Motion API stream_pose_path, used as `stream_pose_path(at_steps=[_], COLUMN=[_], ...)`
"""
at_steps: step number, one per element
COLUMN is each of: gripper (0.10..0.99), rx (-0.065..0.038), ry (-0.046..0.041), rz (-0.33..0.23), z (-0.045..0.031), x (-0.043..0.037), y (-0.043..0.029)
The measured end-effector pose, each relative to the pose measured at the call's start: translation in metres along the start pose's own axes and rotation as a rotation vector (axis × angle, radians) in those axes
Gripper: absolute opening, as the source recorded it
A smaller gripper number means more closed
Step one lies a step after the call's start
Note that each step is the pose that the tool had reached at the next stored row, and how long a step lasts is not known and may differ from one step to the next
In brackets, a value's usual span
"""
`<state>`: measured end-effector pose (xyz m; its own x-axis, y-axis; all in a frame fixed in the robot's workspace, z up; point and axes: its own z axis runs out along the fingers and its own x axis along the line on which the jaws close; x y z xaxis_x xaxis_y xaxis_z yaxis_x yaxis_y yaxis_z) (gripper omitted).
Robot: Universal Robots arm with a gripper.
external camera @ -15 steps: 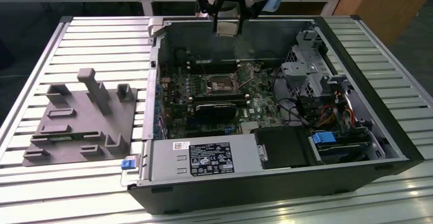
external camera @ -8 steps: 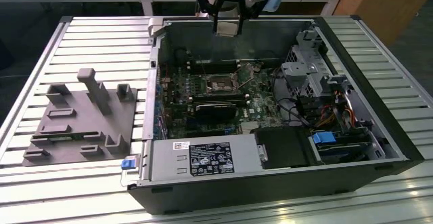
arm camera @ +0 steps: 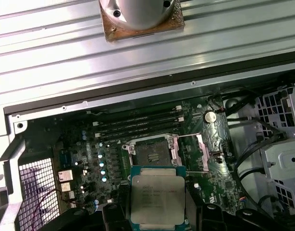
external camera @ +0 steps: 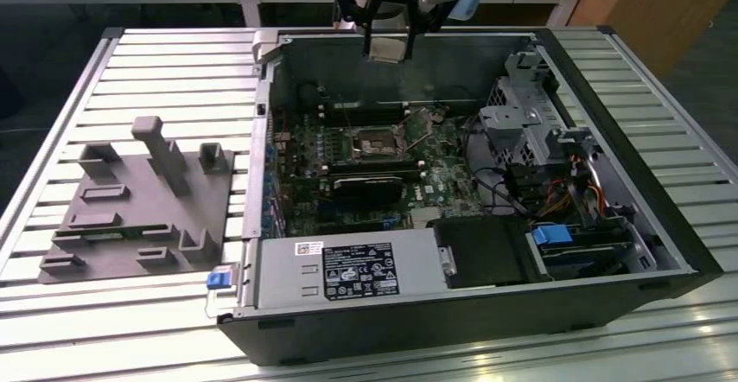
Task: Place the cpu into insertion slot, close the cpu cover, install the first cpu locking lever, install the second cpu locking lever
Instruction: 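Place the cpu into insertion slot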
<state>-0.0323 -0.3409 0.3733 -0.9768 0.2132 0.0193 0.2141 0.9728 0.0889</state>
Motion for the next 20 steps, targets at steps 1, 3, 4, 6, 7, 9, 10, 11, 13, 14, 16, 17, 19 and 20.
stream_pose_path(at_steps=[1,3,4,6,7,9,10,11,13,14,16,17,19,20], gripper=[0.541,0.541,0.541,0.541,0.541,0.541,0.541,0.541,0.541,0.541,0.541,0.541,0.541,0.541], rx=[0.000,0.000,0.000,0.000,0.000,-0.001,-0.001,-0.001,-0.001,-0.001,-0.001,-0.001,-0.001,-0.001], ry=[-0.0003,-0.0009,-0.0012,-0.0018,-0.0021,-0.0027,-0.0029,-0.0032,-0.0037,-0.0041,-0.0046,-0.0049,-0.0055,-0.0058], rz=[0.003,0.010,0.013,0.020,0.023,0.030,0.033,0.036,0.042,0.045,0.052,0.055,0.062,0.065], z=[0.0000,0.0001,0.0001,0.0002,0.0002,0.0002,0.0002,0.0003,0.0003,0.0004,0.0004,0.0004,0.0004,0.0005], x=[0.0000,0.0000,0.0000,0.0000,0.0000,0.0000,0.0000,0.0000,0.0000,0.0000,0.0000,0.0000,0.0000,0.0000], y=[0.0000,0.0000,0.0000,0.0000,0.0000,0.0000,0.0000,0.0000,0.0000,0.0000,0.0000,0.0000,0.0000,0.0000])
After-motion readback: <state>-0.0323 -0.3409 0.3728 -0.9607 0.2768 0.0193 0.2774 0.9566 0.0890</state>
